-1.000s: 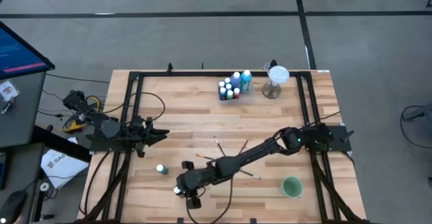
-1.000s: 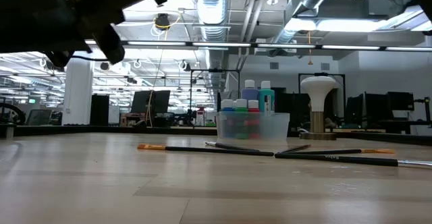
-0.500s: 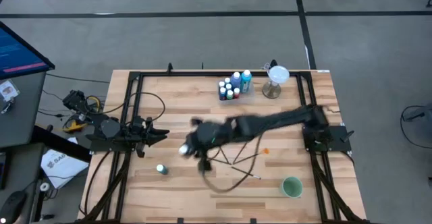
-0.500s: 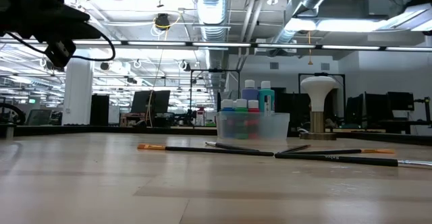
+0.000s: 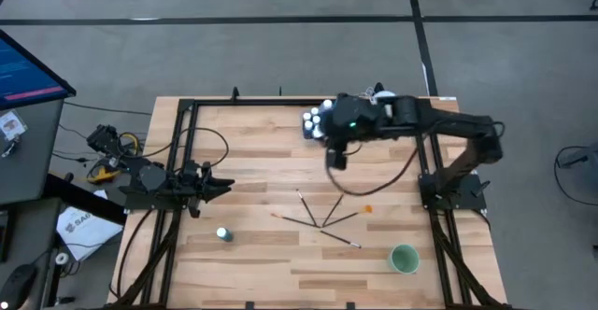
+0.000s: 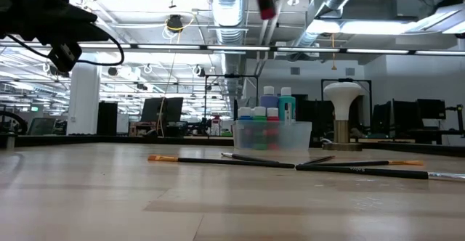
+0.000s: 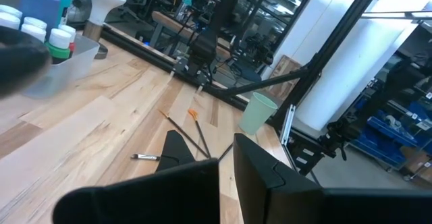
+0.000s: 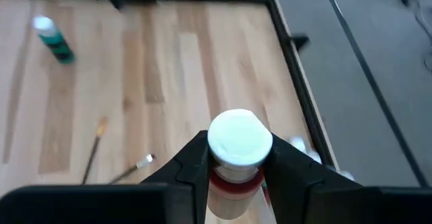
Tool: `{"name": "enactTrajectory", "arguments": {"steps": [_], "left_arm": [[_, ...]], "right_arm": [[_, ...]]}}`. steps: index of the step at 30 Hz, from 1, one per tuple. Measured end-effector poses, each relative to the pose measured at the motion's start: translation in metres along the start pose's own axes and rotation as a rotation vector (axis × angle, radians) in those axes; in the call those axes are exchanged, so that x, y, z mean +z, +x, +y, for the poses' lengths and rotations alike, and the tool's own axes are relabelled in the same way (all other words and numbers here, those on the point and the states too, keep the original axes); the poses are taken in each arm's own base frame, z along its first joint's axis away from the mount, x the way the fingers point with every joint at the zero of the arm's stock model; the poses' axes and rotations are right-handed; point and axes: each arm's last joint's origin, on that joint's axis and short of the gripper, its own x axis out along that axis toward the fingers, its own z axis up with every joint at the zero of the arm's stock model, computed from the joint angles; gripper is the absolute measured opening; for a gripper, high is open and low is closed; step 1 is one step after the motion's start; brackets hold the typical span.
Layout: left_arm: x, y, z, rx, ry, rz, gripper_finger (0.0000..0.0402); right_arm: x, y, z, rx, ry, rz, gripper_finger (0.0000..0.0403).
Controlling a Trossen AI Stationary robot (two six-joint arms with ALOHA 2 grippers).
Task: Pick & Place Paint Supplies
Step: Put the red paint bottle into the transparent bin
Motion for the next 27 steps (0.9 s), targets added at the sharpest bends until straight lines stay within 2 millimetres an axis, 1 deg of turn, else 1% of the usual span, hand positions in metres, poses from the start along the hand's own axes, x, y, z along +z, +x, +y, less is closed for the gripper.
{"name": "enactTrajectory", "arguments": {"steps": [3, 5, 7, 10, 14, 17, 20, 24, 27], "left_arm": [[0.000, 0.000, 0.000, -0.001, -0.002, -0.003, 0.0002], [0.001, 0.000, 0.000, -0.003, -0.004, -0.004, 0.0002], [0.001, 0.000, 0.000, -0.003, -0.004, -0.004, 0.0002], [0.001, 0.000, 0.000, -0.003, -0.004, -0.005, 0.0002], [0.001, 0.000, 0.000, -0.004, -0.004, -0.005, 0.0002], [0.001, 0.000, 0.000, -0.003, -0.004, -0.005, 0.0002], [0.001, 0.000, 0.000, -0.004, -0.005, -0.005, 0.0002], [0.001, 0.000, 0.000, -0.005, -0.006, -0.007, 0.0002], [0.001, 0.000, -0.001, -0.006, -0.007, -0.007, 0.0002]], "right_arm": [[-0.026, -0.006, -0.011, -0.035, 0.063, 0.009, 0.0102], [-0.048, -0.004, -0.013, -0.064, 0.105, 0.001, 0.0102], [-0.068, 0.002, -0.013, -0.089, 0.148, -0.039, 0.0102], [-0.098, 0.018, -0.015, -0.112, 0.215, -0.118, 0.0102], [-0.128, 0.036, -0.019, -0.146, 0.287, -0.190, 0.0102], [-0.141, 0.046, -0.023, -0.169, 0.314, -0.209, 0.0102], [-0.148, 0.050, -0.029, -0.182, 0.330, -0.226, 0.0102], [-0.149, 0.052, -0.039, -0.179, 0.302, -0.232, 0.0102], [-0.148, 0.052, -0.049, -0.141, 0.277, -0.265, 0.0102]]}}
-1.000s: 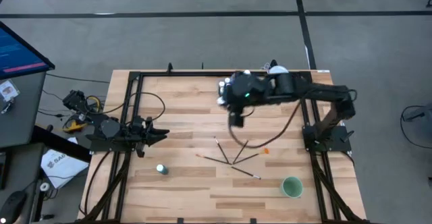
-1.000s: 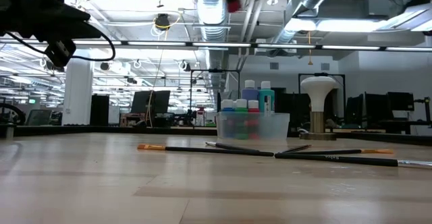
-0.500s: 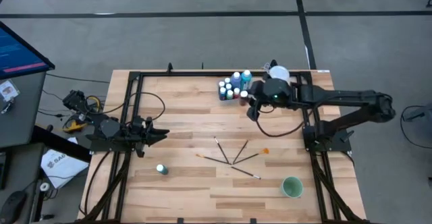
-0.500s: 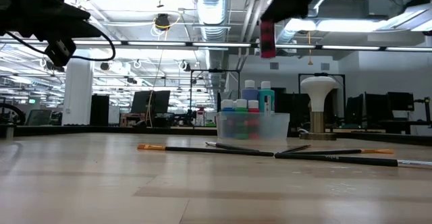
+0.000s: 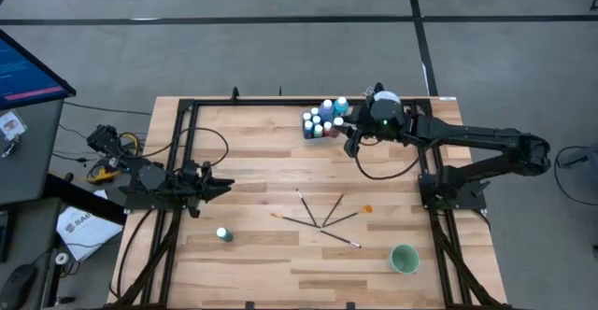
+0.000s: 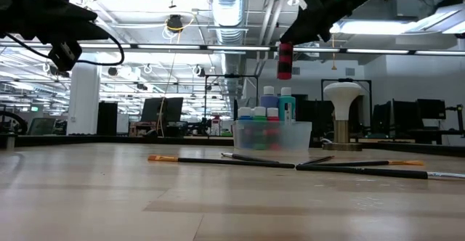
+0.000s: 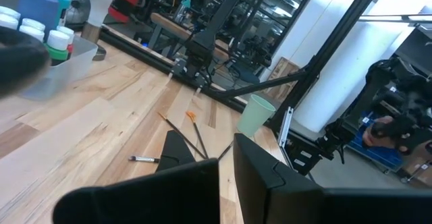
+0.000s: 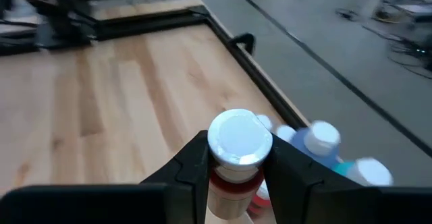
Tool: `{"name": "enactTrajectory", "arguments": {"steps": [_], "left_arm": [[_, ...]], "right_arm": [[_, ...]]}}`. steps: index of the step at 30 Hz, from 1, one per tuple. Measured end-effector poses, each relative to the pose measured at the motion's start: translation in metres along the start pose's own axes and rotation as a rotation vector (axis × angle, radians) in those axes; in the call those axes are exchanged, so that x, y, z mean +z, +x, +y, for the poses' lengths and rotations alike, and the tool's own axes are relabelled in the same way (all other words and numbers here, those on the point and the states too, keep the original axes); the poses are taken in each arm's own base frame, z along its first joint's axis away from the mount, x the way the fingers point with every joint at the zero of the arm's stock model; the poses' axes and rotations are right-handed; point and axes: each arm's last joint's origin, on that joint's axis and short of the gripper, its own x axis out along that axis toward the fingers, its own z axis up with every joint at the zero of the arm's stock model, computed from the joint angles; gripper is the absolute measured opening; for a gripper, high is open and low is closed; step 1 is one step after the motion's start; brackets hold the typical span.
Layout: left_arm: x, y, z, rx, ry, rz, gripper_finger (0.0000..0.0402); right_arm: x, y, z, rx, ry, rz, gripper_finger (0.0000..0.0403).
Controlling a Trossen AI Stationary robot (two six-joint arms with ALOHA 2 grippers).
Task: Pick & Place Paint Supplies
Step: Put the red paint bottle into the transparent bin
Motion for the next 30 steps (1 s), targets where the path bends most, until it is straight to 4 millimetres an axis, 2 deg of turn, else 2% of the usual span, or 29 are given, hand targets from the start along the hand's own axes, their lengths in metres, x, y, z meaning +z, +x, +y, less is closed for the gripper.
{"name": "enactTrajectory", "arguments": {"steps": [6, 14, 16, 20, 25, 30], "left_arm": [[0.000, 0.000, 0.000, -0.001, -0.001, -0.001, 0.0002], [0.000, 0.000, 0.000, -0.001, -0.002, -0.002, 0.0002], [0.000, 0.000, 0.000, -0.001, -0.002, -0.002, 0.0002], [0.000, 0.000, 0.000, -0.002, -0.002, -0.002, 0.0002], [0.000, 0.000, 0.000, -0.002, -0.003, -0.003, 0.0002], [0.001, 0.000, 0.000, -0.003, -0.004, -0.005, 0.0002]], "right_arm": [[-0.001, 0.003, -0.025, 0.049, 0.001, 0.006, 0.0102], [-0.006, 0.005, -0.046, 0.050, 0.038, 0.011, 0.0102], [-0.013, 0.009, -0.047, 0.042, 0.055, -0.017, 0.0102], [-0.040, 0.018, -0.047, 0.032, 0.069, -0.012, 0.0102], [-0.064, 0.028, -0.053, -0.078, 0.079, -0.058, 0.0102], [-0.071, 0.040, -0.057, -0.112, 0.079, -0.098, 0.0102]]}}
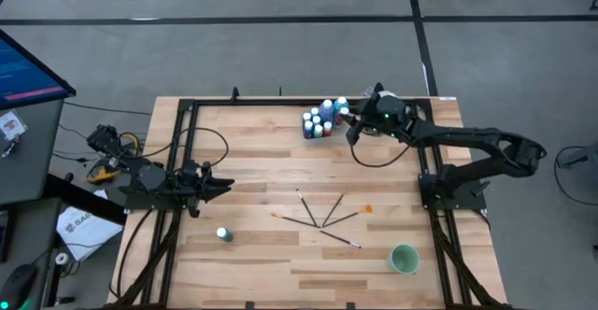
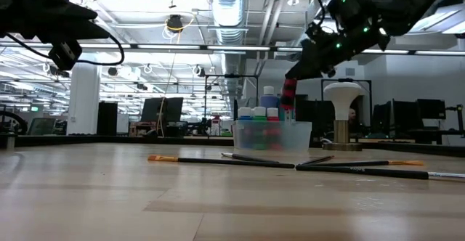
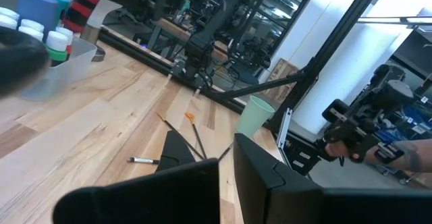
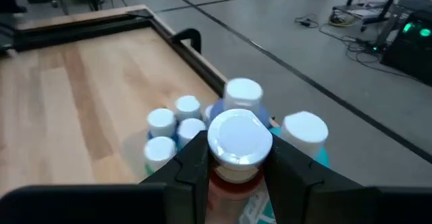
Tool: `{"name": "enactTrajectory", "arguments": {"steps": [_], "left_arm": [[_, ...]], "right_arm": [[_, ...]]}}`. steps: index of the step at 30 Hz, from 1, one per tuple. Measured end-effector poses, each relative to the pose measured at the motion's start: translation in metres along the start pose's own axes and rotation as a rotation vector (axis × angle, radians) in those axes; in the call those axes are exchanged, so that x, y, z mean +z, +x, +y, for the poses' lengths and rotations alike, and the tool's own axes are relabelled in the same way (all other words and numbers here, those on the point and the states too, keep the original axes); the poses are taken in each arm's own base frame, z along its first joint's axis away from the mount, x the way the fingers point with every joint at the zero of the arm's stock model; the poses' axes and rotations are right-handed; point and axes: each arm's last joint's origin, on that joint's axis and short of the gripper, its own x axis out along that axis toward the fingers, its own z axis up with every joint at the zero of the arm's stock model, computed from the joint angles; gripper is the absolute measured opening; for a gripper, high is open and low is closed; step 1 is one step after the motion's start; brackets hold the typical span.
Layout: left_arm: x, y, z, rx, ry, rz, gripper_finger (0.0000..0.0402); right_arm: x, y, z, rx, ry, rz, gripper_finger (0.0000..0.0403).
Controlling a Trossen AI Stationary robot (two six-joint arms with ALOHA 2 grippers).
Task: Pick & Place Paint Supplies
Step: Put the red paint bottle into the transparent bin
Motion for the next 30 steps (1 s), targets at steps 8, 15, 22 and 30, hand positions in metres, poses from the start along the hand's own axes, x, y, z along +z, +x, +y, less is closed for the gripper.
{"name": "enactTrajectory", "arguments": {"steps": [8, 15, 22, 30], "left_arm": [[0.000, 0.000, 0.000, -0.002, -0.002, -0.003, 0.0002], [0.001, 0.000, 0.000, -0.003, -0.004, -0.004, 0.0002], [0.001, 0.000, 0.000, -0.004, -0.007, -0.008, 0.0002], [0.001, 0.000, -0.001, -0.006, -0.010, -0.012, 0.0002]], "right_arm": [[-0.021, 0.025, 0.009, 0.023, 0.020, 0.067, 0.0104], [-0.028, 0.034, 0.007, -0.006, 0.016, 0.085, 0.0105], [-0.040, 0.046, 0.012, 0.003, 0.012, 0.100, 0.0106], [-0.046, 0.052, 0.013, 0.001, 0.032, 0.108, 0.0109]]}}
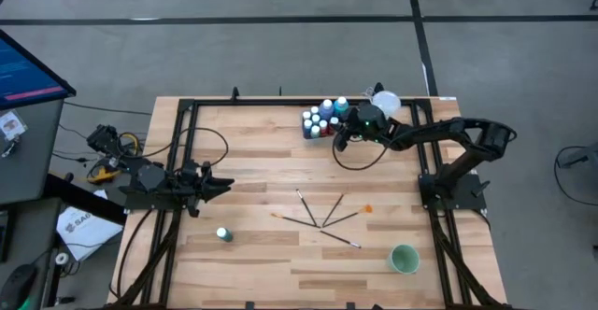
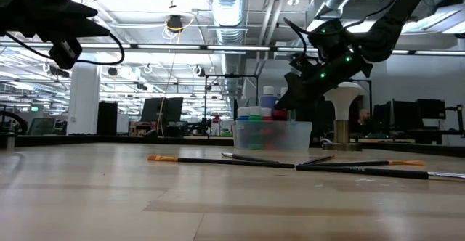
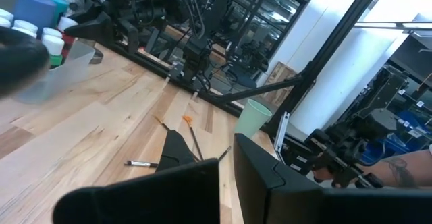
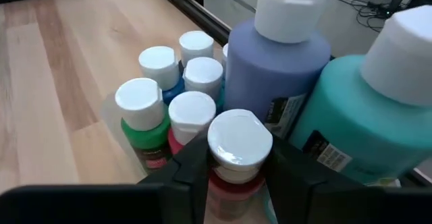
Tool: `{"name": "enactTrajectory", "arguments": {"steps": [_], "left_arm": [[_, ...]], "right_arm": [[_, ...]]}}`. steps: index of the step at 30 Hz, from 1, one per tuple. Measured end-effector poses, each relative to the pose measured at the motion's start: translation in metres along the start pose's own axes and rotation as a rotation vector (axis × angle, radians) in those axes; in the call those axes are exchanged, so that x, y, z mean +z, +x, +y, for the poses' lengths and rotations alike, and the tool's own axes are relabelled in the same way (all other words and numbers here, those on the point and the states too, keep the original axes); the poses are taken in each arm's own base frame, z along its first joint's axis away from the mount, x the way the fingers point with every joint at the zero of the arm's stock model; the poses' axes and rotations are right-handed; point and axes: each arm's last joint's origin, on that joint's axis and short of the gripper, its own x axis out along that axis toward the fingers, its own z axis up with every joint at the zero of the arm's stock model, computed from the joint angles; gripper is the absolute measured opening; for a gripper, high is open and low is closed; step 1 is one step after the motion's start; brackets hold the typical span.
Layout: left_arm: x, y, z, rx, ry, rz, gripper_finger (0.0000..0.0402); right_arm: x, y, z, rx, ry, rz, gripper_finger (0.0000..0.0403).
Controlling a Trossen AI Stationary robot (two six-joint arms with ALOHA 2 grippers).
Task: Pick & Place Paint Supplies
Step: Put the red paint bottle into the transparent bin
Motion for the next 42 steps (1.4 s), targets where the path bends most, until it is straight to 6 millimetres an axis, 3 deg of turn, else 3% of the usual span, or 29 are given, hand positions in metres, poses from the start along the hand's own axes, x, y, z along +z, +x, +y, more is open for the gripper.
{"name": "enactTrajectory", "arguments": {"steps": [7, 15, 24, 34, 42], "left_arm": [[0.000, 0.000, 0.000, -0.001, -0.001, -0.001, 0.0002], [0.001, 0.000, 0.000, -0.003, -0.005, -0.006, 0.0002], [0.001, 0.000, -0.001, -0.006, -0.009, -0.011, 0.0002], [0.001, 0.000, -0.001, -0.006, -0.009, -0.011, 0.0002], [0.001, 0.000, -0.001, -0.006, -0.009, -0.011, 0.0002]], "right_arm": [[-0.003, 0.000, -0.002, -0.005, 0.007, 0.028, 0.0135], [-0.004, 0.000, -0.003, -0.010, -0.002, 0.040, 0.0121], [-0.004, 0.000, -0.004, -0.012, -0.015, 0.042, 0.0149], [-0.004, 0.000, -0.005, -0.014, -0.010, 0.044, 0.0145], [0.007, -0.007, -0.005, -0.014, 0.007, 0.002, 0.0214]]}}
